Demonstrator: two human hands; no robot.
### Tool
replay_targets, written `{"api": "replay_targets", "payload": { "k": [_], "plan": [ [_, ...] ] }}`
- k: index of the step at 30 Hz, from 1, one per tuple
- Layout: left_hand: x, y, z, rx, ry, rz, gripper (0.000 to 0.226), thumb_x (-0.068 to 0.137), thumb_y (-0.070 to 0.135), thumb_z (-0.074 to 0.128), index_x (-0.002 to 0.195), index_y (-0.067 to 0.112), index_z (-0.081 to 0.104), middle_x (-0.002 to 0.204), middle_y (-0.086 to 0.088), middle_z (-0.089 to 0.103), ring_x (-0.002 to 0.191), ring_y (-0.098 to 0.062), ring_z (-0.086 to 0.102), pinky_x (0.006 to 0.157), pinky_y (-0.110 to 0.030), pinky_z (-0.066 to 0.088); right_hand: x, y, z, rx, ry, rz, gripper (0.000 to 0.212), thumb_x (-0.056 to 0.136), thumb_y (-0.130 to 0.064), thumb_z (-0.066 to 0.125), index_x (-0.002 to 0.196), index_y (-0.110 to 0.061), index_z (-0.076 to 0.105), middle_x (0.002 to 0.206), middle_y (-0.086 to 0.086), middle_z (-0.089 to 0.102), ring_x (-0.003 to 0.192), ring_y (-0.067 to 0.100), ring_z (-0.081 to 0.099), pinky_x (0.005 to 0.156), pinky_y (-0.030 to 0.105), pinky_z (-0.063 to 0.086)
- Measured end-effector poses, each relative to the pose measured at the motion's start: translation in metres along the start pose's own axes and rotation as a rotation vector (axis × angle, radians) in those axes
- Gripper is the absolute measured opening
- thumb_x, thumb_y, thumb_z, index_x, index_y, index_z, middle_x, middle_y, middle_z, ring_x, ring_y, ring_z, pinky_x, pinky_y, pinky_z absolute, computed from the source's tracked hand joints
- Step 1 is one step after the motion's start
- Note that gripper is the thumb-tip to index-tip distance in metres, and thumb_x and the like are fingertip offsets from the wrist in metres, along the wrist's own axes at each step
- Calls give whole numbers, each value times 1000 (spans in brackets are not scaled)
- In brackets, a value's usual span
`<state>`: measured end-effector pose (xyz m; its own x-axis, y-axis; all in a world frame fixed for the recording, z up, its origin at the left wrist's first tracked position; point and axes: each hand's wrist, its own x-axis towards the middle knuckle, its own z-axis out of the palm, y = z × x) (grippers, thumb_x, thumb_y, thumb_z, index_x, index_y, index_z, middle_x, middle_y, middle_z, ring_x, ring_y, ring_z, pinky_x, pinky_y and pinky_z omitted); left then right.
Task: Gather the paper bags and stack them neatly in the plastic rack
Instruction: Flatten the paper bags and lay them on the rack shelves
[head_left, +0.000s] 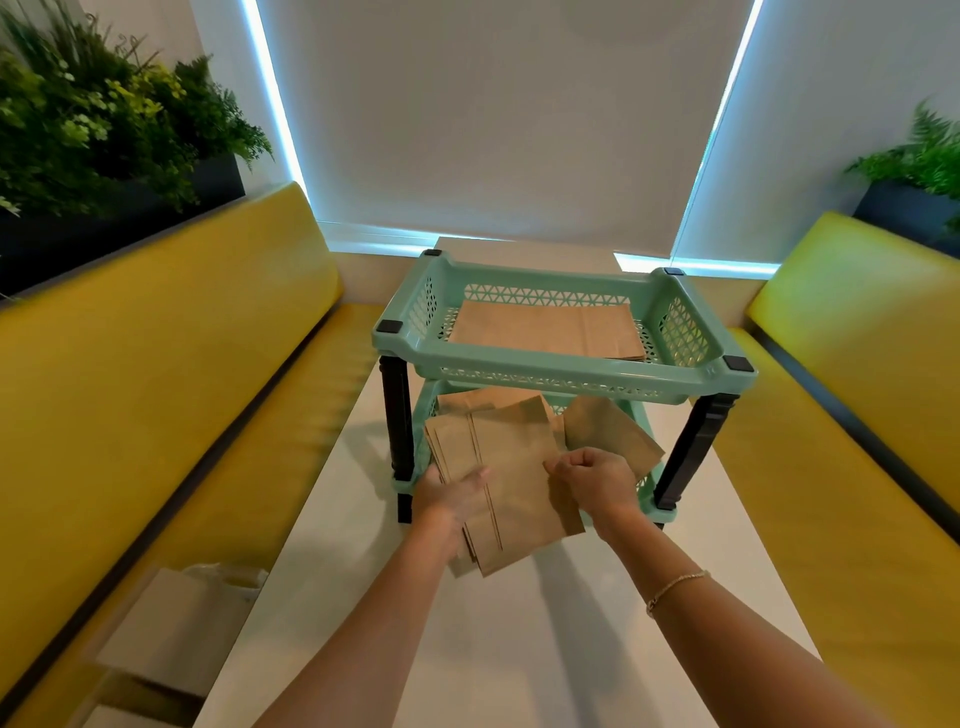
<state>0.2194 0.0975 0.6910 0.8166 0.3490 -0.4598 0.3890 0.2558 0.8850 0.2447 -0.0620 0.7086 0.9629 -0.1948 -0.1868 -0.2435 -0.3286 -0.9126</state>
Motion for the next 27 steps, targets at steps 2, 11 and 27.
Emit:
{"api": "replay_targets", "payload": {
  "k": [2,11,27],
  "plan": [
    [0,1,-1,4,-14,3,60,77,17,75,131,10,49,125,-12,59,110,-33,57,86,-45,52,0,0,-2,-20,10,-17,16,86,-23,66,71,-19,64,78,-6,58,78,11,53,75,30,46],
    [-1,10,-8,-44,-6,-69,35,86,12,60,118,7,49,110,-17,59,92,-32,58,65,-36,51,7,1,-7,-33,49,43,15,92,-23,56,78,-21,59,92,2,59,91,20,54,83,34,49],
    [5,16,12,113,-10,36,50,83,19,69,127,7,49,126,-9,57,114,-29,55,97,-40,46,8,-12,18,-359,-154,-86,19,89,-28,60,93,-11,68,90,0,63,86,15,58,81,28,50]
  ]
}}
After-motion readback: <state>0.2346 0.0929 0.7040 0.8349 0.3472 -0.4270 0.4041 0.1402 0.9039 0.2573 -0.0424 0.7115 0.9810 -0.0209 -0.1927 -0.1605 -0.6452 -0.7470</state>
